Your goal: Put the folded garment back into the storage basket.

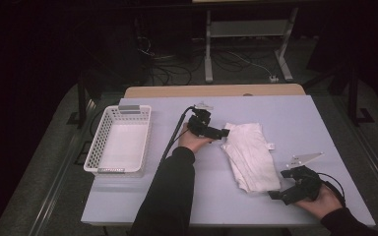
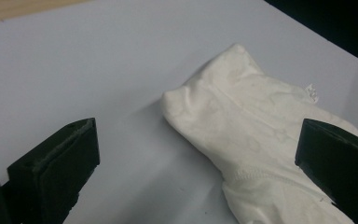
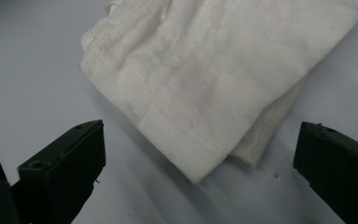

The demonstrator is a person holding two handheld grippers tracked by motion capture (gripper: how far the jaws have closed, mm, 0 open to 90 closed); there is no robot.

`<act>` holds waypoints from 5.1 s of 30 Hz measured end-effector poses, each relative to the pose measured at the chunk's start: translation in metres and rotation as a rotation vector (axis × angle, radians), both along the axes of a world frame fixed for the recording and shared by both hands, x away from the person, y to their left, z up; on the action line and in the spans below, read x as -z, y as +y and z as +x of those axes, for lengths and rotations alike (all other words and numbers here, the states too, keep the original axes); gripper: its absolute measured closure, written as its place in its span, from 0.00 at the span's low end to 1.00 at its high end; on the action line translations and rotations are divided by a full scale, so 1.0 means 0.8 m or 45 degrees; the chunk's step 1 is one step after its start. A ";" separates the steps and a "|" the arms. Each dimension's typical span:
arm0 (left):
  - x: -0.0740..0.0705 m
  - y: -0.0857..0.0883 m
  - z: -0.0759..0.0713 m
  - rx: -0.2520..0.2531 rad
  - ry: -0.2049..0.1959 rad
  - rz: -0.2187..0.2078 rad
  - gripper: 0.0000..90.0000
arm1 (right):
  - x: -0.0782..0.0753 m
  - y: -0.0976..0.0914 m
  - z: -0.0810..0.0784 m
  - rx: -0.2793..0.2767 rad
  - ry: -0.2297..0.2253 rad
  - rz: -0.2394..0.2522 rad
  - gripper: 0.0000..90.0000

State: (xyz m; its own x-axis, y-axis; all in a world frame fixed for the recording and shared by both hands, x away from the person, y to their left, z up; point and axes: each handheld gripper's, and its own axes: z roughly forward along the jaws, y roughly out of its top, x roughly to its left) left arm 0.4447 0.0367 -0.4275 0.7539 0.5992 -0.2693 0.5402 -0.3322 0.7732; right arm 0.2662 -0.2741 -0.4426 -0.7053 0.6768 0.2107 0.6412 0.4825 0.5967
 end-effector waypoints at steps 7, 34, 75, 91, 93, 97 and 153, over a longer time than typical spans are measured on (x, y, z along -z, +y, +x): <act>0.019 -0.009 0.005 0.009 0.055 0.009 0.00 | 0.000 0.002 -0.001 -0.018 0.004 -0.012 0.09; 0.040 -0.029 0.008 0.043 0.147 -0.041 0.50 | -0.003 0.013 -0.008 0.000 -0.053 -0.076 0.67; 0.005 -0.049 -0.015 0.112 0.019 0.071 0.89 | -0.032 0.029 -0.017 -0.134 -0.050 0.075 0.92; -0.023 -0.032 -0.017 0.127 -0.025 0.063 0.89 | -0.057 0.048 -0.022 -0.177 -0.114 0.143 0.92; -0.034 -0.027 -0.017 0.136 -0.046 0.086 0.89 | -0.062 0.052 -0.022 -0.188 -0.128 0.157 0.91; -0.044 -0.020 -0.017 0.139 -0.058 0.084 0.89 | -0.066 0.057 -0.023 -0.196 -0.143 0.162 0.91; -0.159 0.073 -0.019 0.077 -0.225 0.120 0.90 | -0.156 0.136 0.005 -0.353 -0.309 0.244 0.91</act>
State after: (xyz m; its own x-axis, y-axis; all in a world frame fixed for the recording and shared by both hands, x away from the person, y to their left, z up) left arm 0.4298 0.0949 -0.3006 0.8200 0.5675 -0.0747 0.3756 -0.4351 0.8183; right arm 0.2701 -0.1656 -0.3174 -0.9002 0.4187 0.1196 0.3321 0.4824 0.8105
